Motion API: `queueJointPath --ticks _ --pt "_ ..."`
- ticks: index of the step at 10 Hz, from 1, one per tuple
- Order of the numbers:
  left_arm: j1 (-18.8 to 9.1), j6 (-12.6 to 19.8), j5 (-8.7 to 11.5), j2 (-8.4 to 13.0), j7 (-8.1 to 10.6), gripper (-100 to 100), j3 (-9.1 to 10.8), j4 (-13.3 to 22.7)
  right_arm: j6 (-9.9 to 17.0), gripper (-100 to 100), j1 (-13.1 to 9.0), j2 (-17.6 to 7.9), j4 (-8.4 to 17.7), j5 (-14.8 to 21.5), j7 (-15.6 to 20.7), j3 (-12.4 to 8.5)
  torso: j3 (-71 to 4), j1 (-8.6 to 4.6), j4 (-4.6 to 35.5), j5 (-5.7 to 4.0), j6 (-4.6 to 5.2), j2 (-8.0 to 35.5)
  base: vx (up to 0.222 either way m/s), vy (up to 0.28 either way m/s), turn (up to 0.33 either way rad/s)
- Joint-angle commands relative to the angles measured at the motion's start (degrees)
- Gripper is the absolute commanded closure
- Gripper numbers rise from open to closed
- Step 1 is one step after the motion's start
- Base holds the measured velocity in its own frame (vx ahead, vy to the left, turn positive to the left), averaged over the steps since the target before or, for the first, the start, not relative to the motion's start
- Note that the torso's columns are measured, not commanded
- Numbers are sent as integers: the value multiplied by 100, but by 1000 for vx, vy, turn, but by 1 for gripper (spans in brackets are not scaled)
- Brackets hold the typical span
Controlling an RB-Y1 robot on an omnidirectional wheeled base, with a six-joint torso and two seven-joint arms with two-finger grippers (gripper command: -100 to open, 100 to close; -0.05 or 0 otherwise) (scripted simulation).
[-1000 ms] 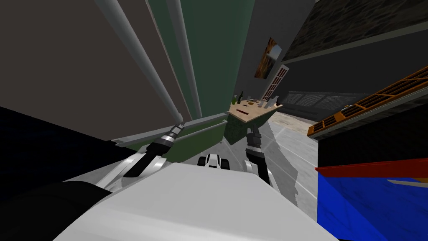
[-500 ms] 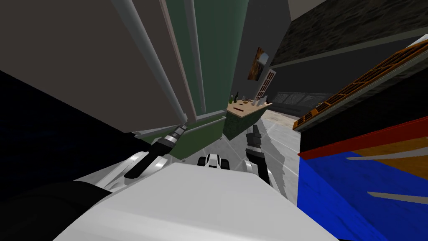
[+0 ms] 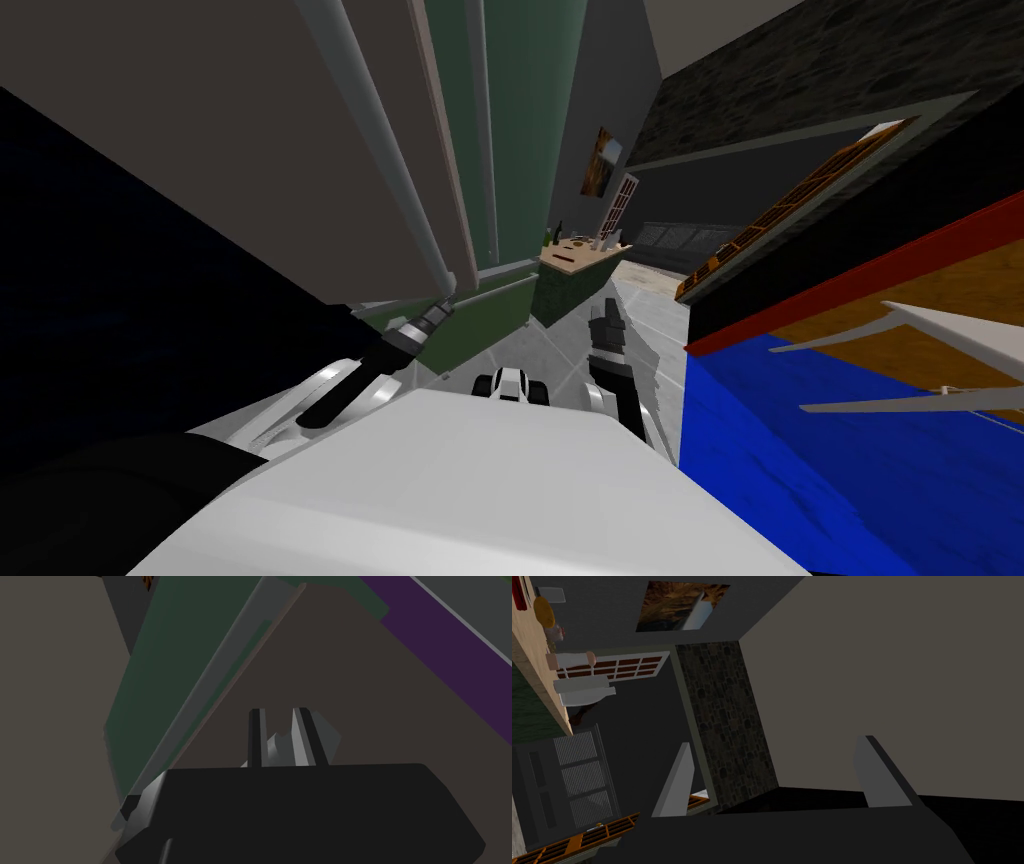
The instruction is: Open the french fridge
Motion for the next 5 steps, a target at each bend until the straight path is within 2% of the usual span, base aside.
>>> queueJointPath --ticks 1,5 --pt "-107 -102 50 179 9 100 -136 1 0 0 1 0 0 0 0 0 13 -4 2 3 -6 10 -176 176 -93" --pt "-219 -346 180 578 46 100 -353 -2 0 0 0 0 0 0 0 0 20 71 18 25 -42 29 -184 172 -142"
